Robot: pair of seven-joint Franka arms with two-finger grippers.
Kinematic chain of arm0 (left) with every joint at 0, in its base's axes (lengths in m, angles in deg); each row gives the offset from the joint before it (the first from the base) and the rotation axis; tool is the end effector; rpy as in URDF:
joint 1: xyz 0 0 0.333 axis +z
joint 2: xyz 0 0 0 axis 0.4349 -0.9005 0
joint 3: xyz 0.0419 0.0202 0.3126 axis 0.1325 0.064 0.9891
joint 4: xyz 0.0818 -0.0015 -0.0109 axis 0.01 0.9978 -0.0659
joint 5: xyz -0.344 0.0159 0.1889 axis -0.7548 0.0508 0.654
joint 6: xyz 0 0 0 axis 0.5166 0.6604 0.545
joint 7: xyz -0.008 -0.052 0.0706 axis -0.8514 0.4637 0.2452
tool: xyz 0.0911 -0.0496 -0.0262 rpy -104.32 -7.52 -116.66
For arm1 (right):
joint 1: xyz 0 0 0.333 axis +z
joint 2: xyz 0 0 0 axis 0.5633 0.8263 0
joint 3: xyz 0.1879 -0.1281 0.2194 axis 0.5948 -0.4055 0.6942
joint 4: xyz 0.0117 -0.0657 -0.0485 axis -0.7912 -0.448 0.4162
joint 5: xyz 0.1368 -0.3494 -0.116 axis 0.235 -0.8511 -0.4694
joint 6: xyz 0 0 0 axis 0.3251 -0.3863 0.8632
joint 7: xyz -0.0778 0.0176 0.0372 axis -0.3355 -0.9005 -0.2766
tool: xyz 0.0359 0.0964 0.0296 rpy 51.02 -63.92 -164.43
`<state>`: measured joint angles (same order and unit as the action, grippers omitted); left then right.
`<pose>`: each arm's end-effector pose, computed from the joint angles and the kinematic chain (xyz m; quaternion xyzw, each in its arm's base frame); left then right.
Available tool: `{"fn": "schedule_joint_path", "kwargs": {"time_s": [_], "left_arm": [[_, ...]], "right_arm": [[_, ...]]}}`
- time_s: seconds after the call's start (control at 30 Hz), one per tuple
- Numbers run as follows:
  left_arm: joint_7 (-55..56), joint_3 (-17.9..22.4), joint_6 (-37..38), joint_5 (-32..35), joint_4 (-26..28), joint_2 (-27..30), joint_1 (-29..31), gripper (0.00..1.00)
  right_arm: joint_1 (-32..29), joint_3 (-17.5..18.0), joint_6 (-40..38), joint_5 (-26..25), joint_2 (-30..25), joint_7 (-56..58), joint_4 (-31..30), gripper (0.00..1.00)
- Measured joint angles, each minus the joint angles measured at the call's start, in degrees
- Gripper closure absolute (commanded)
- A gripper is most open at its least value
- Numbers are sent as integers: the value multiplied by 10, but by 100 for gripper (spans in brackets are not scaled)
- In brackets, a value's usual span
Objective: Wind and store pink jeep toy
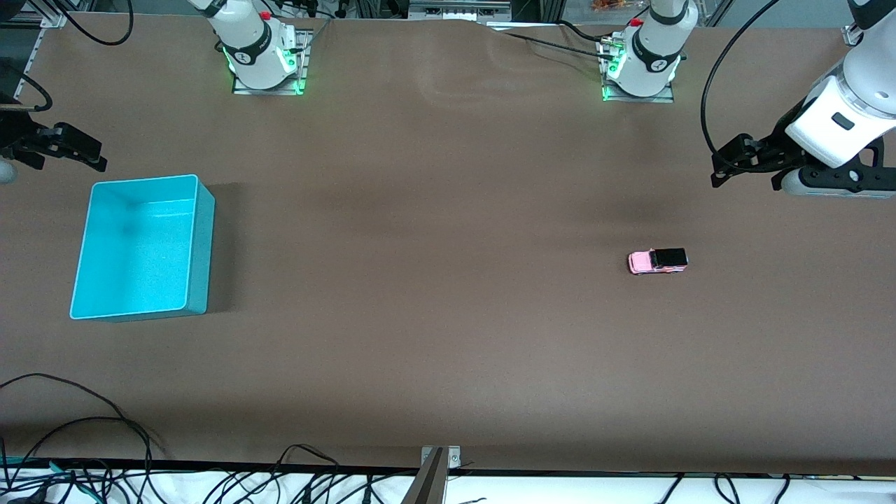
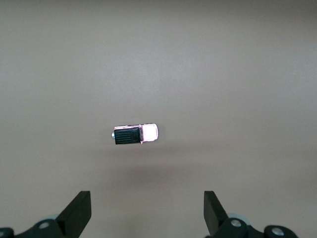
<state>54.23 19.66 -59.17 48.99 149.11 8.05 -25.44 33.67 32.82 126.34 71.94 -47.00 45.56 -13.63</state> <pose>0.5574 -0.0680 0.6054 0.9998 -0.0026 0.0025 0.0191 0.5480 -0.0339 0.5985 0.9996 -0.0050 -0.0214 0.0169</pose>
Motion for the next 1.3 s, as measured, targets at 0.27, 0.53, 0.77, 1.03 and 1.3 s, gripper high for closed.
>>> {"fn": "schedule_joint_path", "kwargs": {"time_s": [0.27,0.53,0.77,1.03,1.3], "left_arm": [[0,0,0,0,0,0,0,0],[0,0,0,0,0,-1,0,0],[0,0,0,0,0,-1,0,0],[0,1,0,0,0,-1,1,0],[0,1,0,0,0,-1,1,0]], "right_arm": [[0,0,0,10,-2,0,1,0],[0,0,0,15,-2,0,2,0],[0,0,0,15,-2,0,2,0],[0,0,0,15,-2,0,2,0],[0,0,0,15,-2,0,2,0]]}}
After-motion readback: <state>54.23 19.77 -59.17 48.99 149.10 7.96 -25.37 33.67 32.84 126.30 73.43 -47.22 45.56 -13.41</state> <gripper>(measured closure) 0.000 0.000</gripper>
